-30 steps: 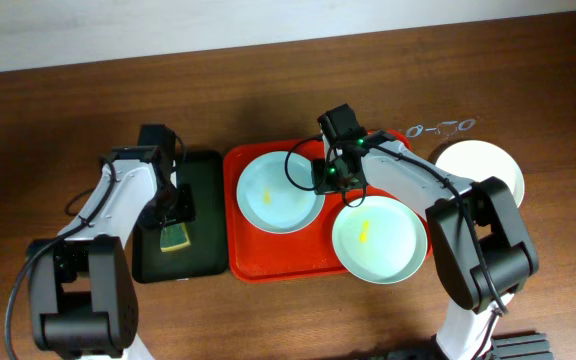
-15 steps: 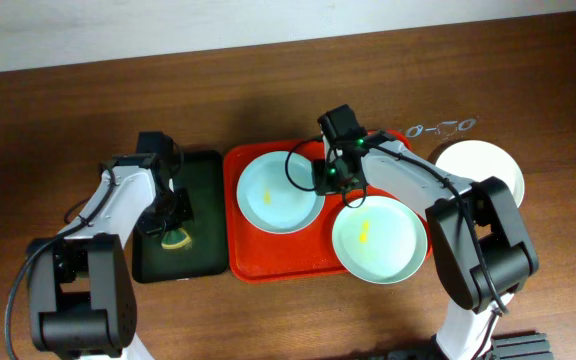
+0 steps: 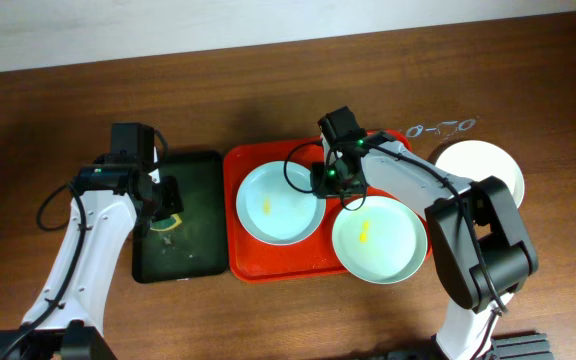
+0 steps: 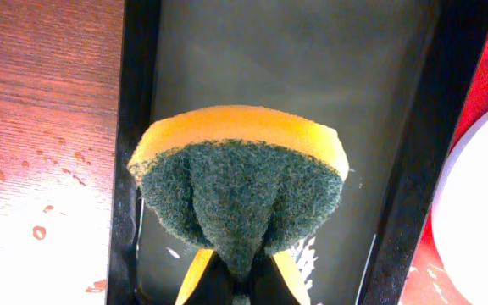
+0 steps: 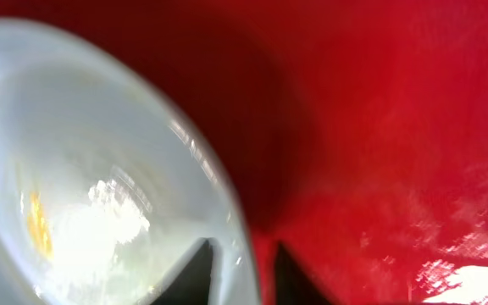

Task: Clean dirty plates on tray and stack at the side
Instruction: 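Reach left gripper to the black tray and grasp the green sponge, then carry the sponge with left gripper over the pale blue plate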

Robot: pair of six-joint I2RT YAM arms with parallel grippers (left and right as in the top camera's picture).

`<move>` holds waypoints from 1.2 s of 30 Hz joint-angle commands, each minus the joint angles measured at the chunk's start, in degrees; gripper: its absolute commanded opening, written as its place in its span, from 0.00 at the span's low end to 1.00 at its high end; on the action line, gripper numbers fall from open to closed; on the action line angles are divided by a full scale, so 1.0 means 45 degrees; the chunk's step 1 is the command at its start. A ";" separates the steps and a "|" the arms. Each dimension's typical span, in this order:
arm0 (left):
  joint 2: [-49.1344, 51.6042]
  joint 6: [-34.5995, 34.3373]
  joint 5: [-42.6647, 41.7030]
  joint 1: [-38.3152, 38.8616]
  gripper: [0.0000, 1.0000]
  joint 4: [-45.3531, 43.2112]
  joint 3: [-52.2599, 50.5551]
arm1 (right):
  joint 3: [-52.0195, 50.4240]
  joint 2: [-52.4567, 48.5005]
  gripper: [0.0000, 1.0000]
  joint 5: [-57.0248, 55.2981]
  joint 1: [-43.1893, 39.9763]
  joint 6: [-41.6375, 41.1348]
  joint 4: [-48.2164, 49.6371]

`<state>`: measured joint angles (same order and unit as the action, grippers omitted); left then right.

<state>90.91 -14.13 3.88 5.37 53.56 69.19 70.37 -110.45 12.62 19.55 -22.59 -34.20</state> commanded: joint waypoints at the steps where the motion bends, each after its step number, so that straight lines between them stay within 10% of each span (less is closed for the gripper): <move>1: -0.0112 0.0214 0.0000 -0.0024 0.00 0.0005 0.0015 | 0.0126 -0.0126 0.09 -0.0719 0.0073 0.0015 0.0073; 13: -0.0112 0.1127 -0.0243 -0.0029 0.00 0.0364 0.0947 | 0.0199 -0.0083 0.05 0.1054 0.0058 -0.1039 -0.1316; 17: -0.0078 0.1127 -0.0238 -0.0029 0.00 0.1069 0.1817 | 0.0442 -0.0102 0.27 0.0491 0.0058 -0.0034 -0.0311; 21: 0.0772 0.1360 -0.0262 -0.0024 0.00 0.2317 0.3381 | 0.0325 -0.0117 0.04 -0.0384 0.0073 -0.0039 -0.0257; 36: 0.3351 0.1350 -0.3317 0.2370 0.00 -0.0155 0.3769 | 0.0262 -0.0117 0.04 0.0525 0.0083 0.0879 -0.0311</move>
<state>105.71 -8.95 -3.14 14.63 55.42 84.77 71.26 -110.61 14.06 19.55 -19.68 -35.57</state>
